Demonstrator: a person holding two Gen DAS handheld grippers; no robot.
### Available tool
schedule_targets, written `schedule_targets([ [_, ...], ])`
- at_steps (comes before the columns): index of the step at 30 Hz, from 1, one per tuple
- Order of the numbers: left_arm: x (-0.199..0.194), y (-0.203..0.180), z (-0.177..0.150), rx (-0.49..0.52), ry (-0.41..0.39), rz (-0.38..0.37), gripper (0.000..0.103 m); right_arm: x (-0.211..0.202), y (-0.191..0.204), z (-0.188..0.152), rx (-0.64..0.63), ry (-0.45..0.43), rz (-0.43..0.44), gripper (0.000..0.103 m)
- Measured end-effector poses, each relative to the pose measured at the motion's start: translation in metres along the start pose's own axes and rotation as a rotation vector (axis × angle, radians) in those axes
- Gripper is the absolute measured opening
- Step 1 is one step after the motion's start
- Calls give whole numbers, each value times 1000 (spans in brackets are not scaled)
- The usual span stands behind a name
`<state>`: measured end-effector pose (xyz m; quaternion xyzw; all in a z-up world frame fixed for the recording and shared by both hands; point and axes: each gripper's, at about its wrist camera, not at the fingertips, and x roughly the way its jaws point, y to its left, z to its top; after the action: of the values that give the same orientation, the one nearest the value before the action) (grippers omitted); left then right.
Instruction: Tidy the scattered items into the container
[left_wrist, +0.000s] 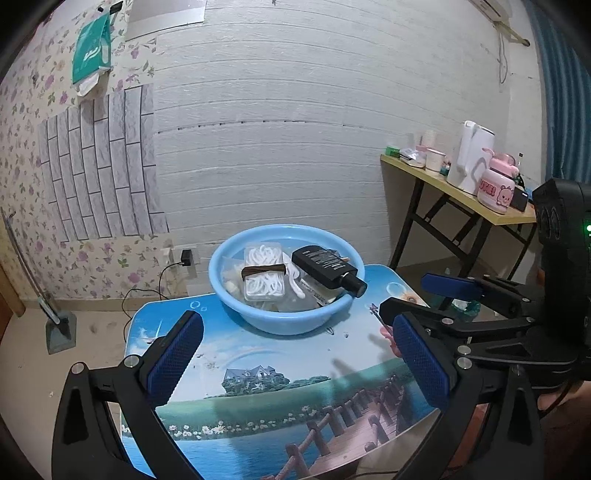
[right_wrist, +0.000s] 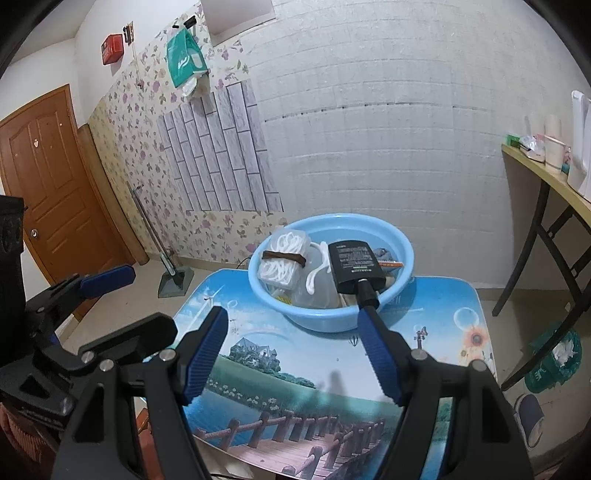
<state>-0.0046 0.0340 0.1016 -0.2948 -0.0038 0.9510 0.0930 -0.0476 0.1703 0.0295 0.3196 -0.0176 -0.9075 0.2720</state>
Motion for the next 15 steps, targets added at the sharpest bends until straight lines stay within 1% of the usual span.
schedule_targets([
  [6, 1, -2, -1, -2, 4, 12, 103, 2, -3, -2, 16, 9, -1, 73],
  [15, 1, -3, -1, 8, 11, 27, 103, 2, -3, -2, -2, -1, -35, 73],
])
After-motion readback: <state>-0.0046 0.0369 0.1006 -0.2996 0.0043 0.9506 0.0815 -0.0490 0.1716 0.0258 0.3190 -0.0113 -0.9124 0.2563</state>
